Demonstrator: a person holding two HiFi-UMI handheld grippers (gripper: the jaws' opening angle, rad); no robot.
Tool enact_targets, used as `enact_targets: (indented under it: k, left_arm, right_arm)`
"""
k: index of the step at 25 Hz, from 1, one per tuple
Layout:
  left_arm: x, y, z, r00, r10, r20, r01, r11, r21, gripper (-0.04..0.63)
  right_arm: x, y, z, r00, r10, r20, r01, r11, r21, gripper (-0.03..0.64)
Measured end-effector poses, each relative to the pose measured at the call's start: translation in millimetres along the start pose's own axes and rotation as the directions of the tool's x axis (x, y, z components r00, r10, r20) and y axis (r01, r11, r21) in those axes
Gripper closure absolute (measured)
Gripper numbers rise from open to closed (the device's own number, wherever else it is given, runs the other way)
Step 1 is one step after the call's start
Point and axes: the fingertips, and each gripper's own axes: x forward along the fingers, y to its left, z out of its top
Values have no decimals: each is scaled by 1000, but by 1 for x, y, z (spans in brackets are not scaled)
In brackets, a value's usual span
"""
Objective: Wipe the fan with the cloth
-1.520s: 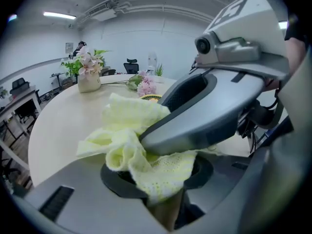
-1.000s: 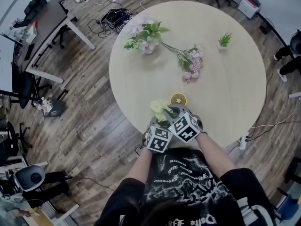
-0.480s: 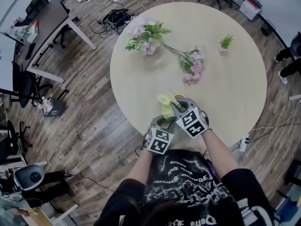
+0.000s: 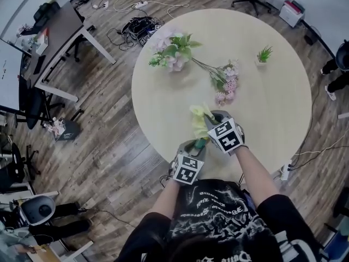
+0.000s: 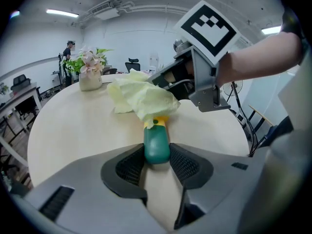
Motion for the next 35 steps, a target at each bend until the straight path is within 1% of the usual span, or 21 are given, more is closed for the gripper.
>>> enact_targets:
  k: [1, 3, 5, 8, 10, 16, 22, 24, 26, 30, 35]
  left_arm:
    - [-1, 1, -1, 1000, 1, -1, -1, 1000, -1, 410]
    - [-2, 1, -1, 1000, 1, -1, -1, 1000, -3, 410]
    - [-1, 1, -1, 1000, -2, -1, 2, 1000, -3, 410]
    - [-1, 0, -1, 1000, 0, 0, 0, 1000, 2, 410]
    - [-2, 0, -1, 1000, 1, -3, -1, 1000, 5, 410]
    - [0, 2, 0, 1000, -7, -4, 6, 1000, -4, 410]
    - [-1, 4, -1, 1000, -18, 0, 18, 1000, -20, 410]
    - [-2, 4, -1, 1000, -26, -2, 26, 999, -23, 410]
    - [-2, 5, -1, 1000, -29, 1, 29, 999, -24, 410]
    - [-2, 4, -1, 999, -35, -5, 35, 999, -29, 410]
    - [-5, 2, -2, 999, -40, -16, 40, 999, -37, 410]
  right_arm:
    - [0, -1, 1, 1000, 0, 1, 0, 1000, 8, 583]
    - [-2, -4, 2, 1000, -14, 4, 14, 1000, -18, 583]
    - [-5, -11, 2, 999, -53, 5, 53, 998, -41, 583]
    - [-11, -25, -5, 991, -132, -3, 132, 991, 7, 583]
    - [-17, -29, -9, 988, -152, 1, 152, 988, 19, 583]
    - [-34, -27, -19, 977, -212, 38, 214, 976, -50, 584]
    - [-46, -12, -30, 969, -241, 47, 246, 958, -148, 586]
    - [-47, 1, -33, 972, -229, 50, 234, 950, -209, 586]
    - [-46, 13, -35, 978, -205, 48, 211, 947, -241, 586]
    - [-46, 22, -38, 981, -188, 47, 193, 962, -193, 586]
    - [-46, 50, -40, 994, -98, 51, 107, 967, -231, 586]
